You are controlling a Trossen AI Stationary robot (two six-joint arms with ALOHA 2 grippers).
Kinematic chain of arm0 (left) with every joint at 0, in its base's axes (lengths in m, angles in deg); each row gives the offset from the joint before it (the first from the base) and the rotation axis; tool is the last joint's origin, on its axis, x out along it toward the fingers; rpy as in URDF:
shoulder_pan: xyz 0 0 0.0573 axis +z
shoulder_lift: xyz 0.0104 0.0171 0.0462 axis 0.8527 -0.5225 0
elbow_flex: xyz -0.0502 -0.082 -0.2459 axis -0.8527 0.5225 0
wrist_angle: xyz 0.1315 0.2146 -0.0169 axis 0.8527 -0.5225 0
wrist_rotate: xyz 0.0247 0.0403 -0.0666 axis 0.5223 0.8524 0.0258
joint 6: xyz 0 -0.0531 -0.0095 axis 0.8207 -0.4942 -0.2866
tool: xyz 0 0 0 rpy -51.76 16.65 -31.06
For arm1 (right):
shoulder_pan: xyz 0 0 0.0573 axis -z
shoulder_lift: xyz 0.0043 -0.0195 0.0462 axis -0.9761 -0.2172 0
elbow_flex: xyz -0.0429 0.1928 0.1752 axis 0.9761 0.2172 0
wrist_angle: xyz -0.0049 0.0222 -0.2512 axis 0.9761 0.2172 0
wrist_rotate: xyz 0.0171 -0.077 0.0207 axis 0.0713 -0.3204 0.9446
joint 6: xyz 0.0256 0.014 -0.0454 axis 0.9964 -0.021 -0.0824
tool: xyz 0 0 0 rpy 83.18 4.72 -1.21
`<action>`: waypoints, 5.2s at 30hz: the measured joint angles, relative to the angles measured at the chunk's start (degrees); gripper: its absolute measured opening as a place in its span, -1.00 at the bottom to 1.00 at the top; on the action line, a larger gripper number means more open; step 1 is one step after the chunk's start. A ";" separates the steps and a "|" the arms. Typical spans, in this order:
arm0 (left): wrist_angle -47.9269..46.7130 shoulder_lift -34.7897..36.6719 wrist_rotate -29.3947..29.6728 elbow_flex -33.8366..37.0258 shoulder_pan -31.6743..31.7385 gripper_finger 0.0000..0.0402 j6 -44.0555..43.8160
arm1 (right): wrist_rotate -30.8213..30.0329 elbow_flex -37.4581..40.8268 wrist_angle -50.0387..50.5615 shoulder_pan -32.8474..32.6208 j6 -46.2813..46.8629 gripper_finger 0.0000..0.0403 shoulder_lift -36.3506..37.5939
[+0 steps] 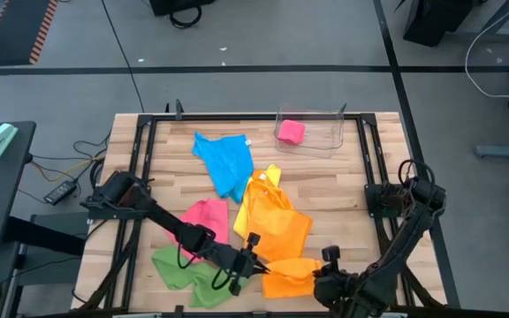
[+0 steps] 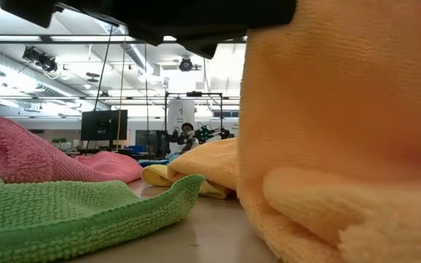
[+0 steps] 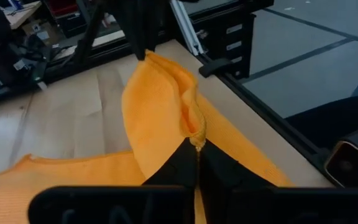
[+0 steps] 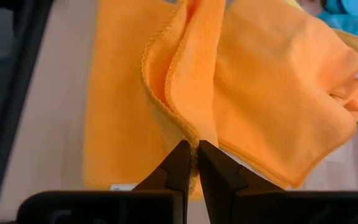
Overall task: Fold microfiber towels
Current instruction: Fold the right orange microfiber cloth
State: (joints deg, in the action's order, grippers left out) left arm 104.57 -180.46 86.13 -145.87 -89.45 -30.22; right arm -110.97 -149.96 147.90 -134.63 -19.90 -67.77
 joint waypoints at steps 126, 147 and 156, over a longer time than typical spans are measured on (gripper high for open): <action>6.64 -15.56 -4.09 -4.98 -4.47 -0.09 -13.13 | 5.16 41.57 -89.62 7.03 -18.44 -0.72 1.25; 6.59 -15.47 -4.10 -4.98 -4.54 -0.13 -13.17 | 6.59 47.32 -93.53 5.89 -9.91 -0.76 -0.95; 6.62 -15.47 -4.10 -4.98 -4.54 -0.13 -13.17 | 5.62 47.39 -91.61 6.26 -13.47 -0.77 6.90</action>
State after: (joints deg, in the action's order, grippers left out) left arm 111.19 -195.93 82.03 -150.85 -93.99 -43.39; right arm -105.35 -102.57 56.29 -128.38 -33.37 -60.87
